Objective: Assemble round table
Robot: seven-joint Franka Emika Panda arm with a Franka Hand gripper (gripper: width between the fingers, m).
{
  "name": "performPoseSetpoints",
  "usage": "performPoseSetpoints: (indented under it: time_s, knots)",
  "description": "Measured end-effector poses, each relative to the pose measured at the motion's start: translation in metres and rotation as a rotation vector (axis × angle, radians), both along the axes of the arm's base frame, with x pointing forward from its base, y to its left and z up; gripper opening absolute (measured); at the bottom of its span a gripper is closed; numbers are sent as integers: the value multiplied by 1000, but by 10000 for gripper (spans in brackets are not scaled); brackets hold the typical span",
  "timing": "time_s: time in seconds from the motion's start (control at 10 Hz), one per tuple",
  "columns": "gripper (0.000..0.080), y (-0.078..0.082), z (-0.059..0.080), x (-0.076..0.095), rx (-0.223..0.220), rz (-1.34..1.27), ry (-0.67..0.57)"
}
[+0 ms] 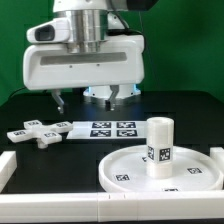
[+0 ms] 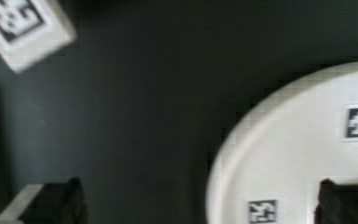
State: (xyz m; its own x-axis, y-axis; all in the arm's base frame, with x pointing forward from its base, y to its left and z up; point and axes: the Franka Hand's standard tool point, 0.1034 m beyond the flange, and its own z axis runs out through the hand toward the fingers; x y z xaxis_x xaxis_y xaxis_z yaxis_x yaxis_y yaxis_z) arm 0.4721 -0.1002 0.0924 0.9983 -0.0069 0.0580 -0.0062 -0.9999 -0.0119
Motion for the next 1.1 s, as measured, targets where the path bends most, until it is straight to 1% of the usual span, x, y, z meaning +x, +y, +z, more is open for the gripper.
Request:
performPoseSetpoints:
  time_s: [0.1,0.2,0.4,0.5,0.6,0.8,1.0,1.1]
  knots:
    - [649,-16,-2,-7,-5,-36,5]
    - [649,-27,-4,-9,-7,-59,11]
    - [649,-23,-4,-9,-6,-46,11]
    - [649,-23,-5,-9,-6,-46,11]
    - [649,-27,-5,-11,-5,-67,12]
    - [649,-51,-9,-25,-18,-115,17]
    - [649,-76,-20,-45,-15,-128,39]
    - [649,-76,-21,-46,-14,-132,41]
